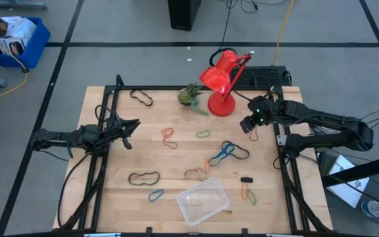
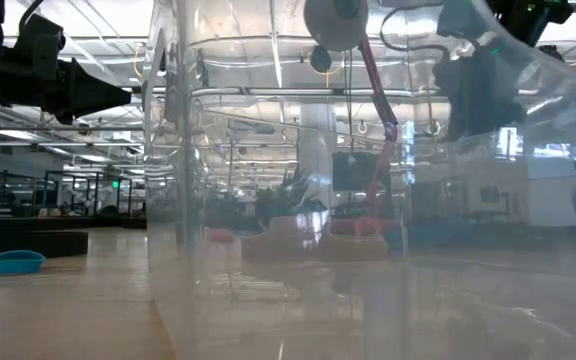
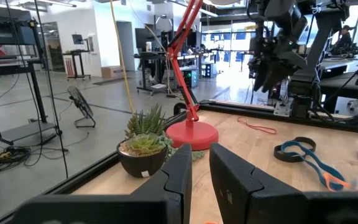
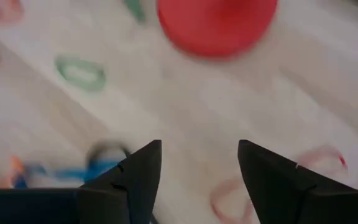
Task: Pick and place rubber bands into bin
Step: Put the red rubber band into the transparent container
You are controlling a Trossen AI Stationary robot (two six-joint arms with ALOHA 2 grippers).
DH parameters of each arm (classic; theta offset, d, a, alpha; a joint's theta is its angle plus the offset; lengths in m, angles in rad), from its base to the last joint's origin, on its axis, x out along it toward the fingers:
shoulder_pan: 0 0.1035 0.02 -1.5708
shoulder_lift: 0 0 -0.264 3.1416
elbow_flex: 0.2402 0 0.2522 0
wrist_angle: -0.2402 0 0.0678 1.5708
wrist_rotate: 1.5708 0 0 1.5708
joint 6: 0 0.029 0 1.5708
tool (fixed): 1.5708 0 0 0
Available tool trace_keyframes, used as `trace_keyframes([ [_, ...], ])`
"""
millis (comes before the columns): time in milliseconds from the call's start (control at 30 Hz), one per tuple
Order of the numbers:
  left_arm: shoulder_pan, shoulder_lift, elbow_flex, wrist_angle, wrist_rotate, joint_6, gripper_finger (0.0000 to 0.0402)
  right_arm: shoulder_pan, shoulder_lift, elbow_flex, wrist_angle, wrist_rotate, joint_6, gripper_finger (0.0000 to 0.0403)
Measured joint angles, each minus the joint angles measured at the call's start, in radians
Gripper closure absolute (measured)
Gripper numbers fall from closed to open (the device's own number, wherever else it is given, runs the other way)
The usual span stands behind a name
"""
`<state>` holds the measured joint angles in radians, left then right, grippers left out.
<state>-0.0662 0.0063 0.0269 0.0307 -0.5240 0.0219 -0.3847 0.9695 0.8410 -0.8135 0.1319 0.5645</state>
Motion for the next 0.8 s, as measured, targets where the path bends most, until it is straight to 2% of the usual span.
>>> trace_keyframes([
  [133, 0.000, 0.000, 0.000, 0.000, 0.000, 0.000, 0.0339, -0.008, 0.003, -0.052, 0.100, -0.003, 0.084, 0.0202],
  [233, 0.000, 0.000, 0.000, 0.000, 0.000, 0.000, 0.0339, -0.024, 0.016, -0.100, 0.073, -0.001, 0.190, 0.0205],
  [433, 0.000, 0.000, 0.000, 0.000, 0.000, 0.000, 0.0339, -0.061, 0.018, -0.208, 0.053, 0.079, 0.274, 0.0206],
  [800, 0.000, 0.000, 0.000, 0.000, 0.000, 0.000, 0.0339, -0.112, 0.018, -0.364, 0.176, 0.081, 0.412, 0.0207],
])
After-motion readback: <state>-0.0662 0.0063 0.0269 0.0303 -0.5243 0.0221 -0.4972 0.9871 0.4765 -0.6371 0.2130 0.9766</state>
